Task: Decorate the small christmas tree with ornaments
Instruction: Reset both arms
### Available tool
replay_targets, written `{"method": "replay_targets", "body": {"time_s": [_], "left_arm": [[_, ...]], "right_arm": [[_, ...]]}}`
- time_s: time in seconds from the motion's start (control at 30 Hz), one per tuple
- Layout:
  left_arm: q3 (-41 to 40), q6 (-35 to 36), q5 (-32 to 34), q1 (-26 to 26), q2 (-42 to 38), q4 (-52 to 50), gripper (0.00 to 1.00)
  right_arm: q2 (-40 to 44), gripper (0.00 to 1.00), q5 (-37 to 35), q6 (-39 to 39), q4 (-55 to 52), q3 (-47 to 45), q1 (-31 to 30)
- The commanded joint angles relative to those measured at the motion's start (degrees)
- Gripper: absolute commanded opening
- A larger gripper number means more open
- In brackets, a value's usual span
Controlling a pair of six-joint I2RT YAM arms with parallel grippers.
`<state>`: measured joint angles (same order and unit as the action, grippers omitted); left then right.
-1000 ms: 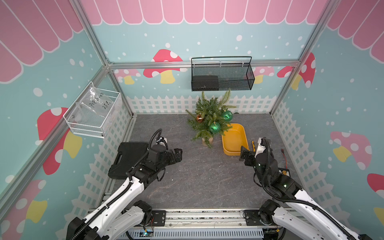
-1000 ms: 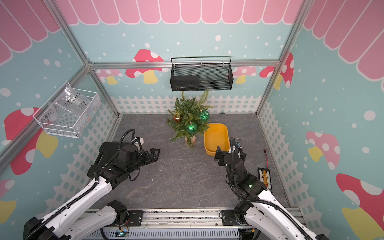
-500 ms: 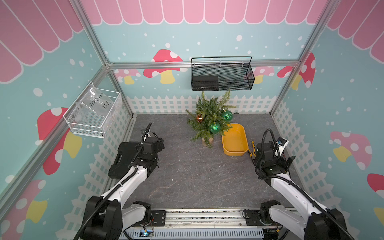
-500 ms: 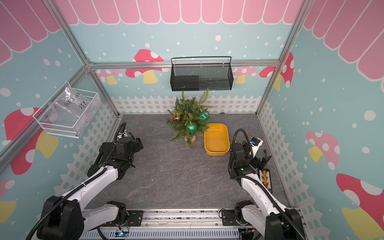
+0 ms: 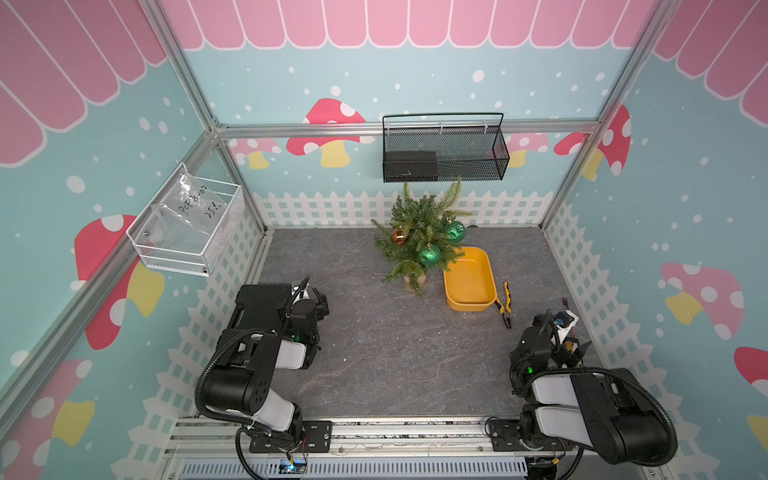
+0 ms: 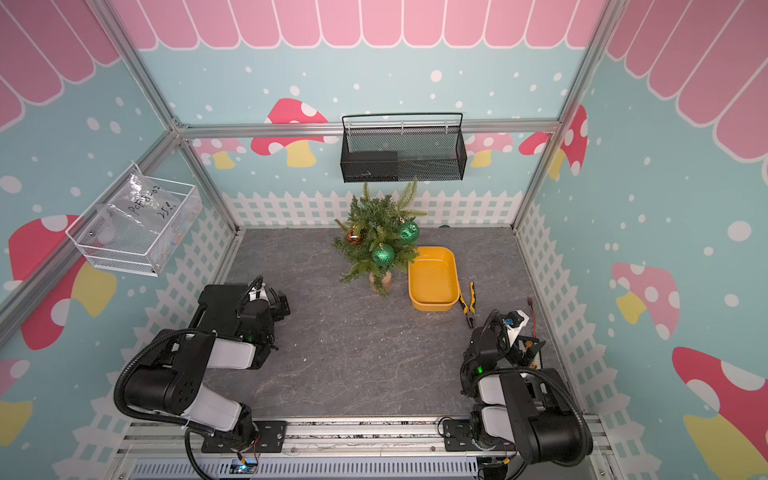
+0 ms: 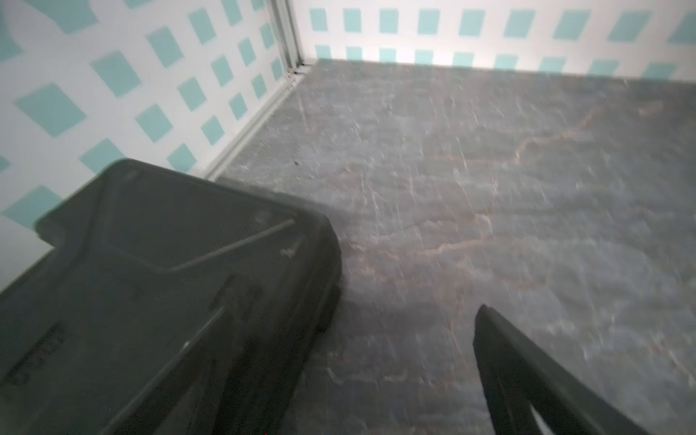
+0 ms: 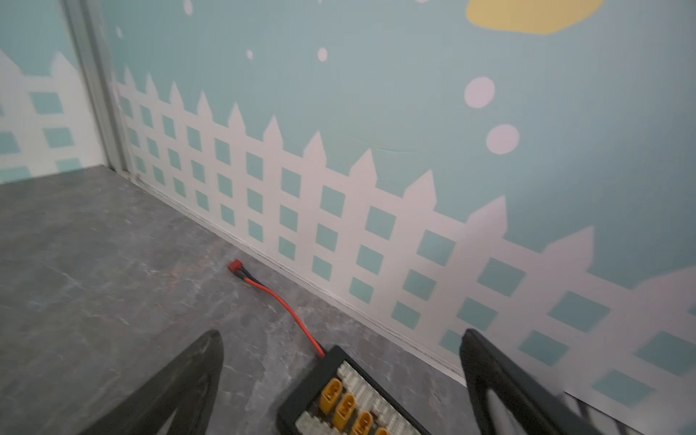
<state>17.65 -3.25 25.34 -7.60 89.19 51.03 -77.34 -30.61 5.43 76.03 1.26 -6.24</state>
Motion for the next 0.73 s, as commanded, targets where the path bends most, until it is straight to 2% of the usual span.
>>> {"method": "replay_targets", "body": {"time_s": [0.0,0.03,0.1,0.17,0.23,0.3,0.37,0.47,0.57,0.7], "left_arm": [[0.9,3.9,-2.4,0.0,0.6,11.2,0.99],[1.3,3.3,-2.3,0.0,-0.1,8.9,0.99],[2.6,1.8,0.6,0.1,-0.4,5.4,0.99],[2.5,2.2,0.9,0.1,0.2,6.5,0.99],[2.6,1.7,0.8,0.1,-0.2,5.7,0.99],[2.4,2.2,0.9,0.1,0.1,6.5,1.00],[2.6,1.9,0.8,0.1,-0.1,6.1,0.99],[2.6,1.8,0.8,0.1,-0.1,5.9,1.00],[2.5,2.1,0.8,0.2,0.0,6.2,0.99],[2.5,2.1,0.8,0.1,0.0,6.3,0.99]], "right_arm": [[-10.0,1.00,13.5,-7.1,24.2,-2.3,1.7],[-12.2,0.99,17.9,-8.5,24.5,-2.0,1.7],[-13.8,0.99,14.6,-8.3,25.7,-1.1,1.5],[-9.7,1.00,13.4,-5.6,13.4,2.0,1.9],[-11.8,1.00,13.1,-7.1,11.1,5.7,1.7],[-10.2,1.00,13.6,-5.8,2.6,8.7,1.9],[-11.4,0.99,13.5,-6.8,7.1,7.8,1.9],[-11.2,1.00,13.7,-6.0,3.9,8.8,2.0],[-10.3,1.00,18.1,-3.7,-0.8,10.3,4.9],[-10.4,1.00,16.8,-3.5,1.5,9.4,4.9]]}}
